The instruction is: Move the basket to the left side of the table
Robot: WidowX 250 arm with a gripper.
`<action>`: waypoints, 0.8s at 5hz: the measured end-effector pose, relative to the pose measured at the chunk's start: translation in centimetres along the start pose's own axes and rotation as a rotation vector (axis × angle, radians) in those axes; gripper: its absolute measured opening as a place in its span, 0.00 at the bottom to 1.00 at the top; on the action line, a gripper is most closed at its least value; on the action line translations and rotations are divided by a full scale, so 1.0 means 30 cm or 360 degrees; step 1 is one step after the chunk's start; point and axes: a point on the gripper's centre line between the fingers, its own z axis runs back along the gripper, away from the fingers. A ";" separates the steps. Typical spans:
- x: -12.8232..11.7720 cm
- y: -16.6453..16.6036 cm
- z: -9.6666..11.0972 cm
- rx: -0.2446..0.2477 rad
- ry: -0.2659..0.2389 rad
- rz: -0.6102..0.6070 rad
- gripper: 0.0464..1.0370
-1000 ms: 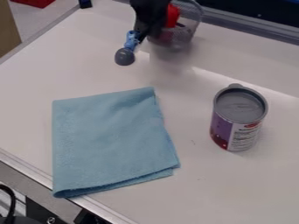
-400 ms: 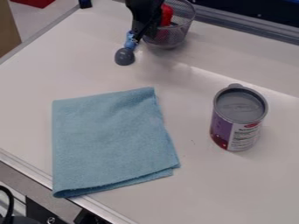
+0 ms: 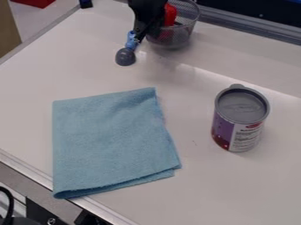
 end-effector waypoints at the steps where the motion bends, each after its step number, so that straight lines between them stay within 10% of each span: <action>1: -0.009 0.002 -0.011 0.0002 0.0004 -0.0029 0.01; 2: -0.016 0.024 -0.017 0.0070 0.0026 -0.0046 0.03; 4: -0.013 0.033 -0.006 0.0137 0.0113 -0.0019 0.43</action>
